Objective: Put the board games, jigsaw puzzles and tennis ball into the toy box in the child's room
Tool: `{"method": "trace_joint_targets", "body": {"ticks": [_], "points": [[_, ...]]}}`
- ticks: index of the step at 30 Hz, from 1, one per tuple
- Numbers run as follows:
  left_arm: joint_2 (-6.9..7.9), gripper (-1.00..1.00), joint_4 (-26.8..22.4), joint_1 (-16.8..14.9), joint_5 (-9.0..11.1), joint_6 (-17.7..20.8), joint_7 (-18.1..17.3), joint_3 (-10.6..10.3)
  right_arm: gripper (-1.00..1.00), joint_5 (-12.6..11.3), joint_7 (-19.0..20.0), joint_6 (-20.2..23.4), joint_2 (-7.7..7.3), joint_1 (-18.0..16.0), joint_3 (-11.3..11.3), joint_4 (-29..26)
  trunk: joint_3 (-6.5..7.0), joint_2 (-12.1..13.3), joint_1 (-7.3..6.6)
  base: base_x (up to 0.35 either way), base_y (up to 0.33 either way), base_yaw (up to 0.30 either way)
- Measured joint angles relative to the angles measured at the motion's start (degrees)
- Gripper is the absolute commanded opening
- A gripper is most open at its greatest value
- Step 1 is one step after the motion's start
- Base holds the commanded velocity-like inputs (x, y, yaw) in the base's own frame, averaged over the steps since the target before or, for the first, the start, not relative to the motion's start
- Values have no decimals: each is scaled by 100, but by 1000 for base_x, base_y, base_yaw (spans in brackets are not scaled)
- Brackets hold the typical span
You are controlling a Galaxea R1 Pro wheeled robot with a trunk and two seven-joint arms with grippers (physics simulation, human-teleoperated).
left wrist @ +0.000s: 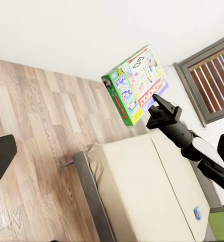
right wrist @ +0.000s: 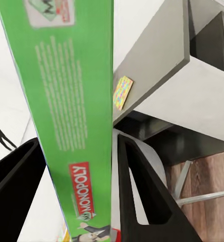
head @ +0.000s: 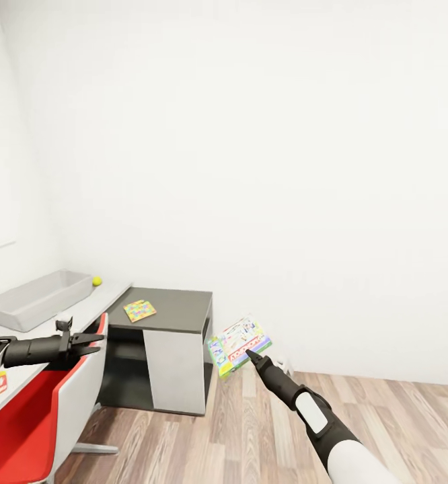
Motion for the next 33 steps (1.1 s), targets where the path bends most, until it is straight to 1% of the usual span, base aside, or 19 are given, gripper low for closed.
{"method": "trace_joint_targets", "body": {"ticks": [5, 24, 33], "points": [[0, 100, 0, 0, 0, 0, 2, -5, -100, 6, 0, -2, 0, 0, 0, 0, 8, 0, -1, 276, 0, 99], [0, 100, 0, 0, 0, 0, 3, -6, -100, 5, 0, -4, 0, 1, 1, 1, 8, 1, -1, 322, 0, 5], [0, 100, 0, 0, 0, 0, 1, -6, -100, 3, 0, -3, 0, 0, 7, 1, 39, 0, 0, 293, 0, 199]]}}
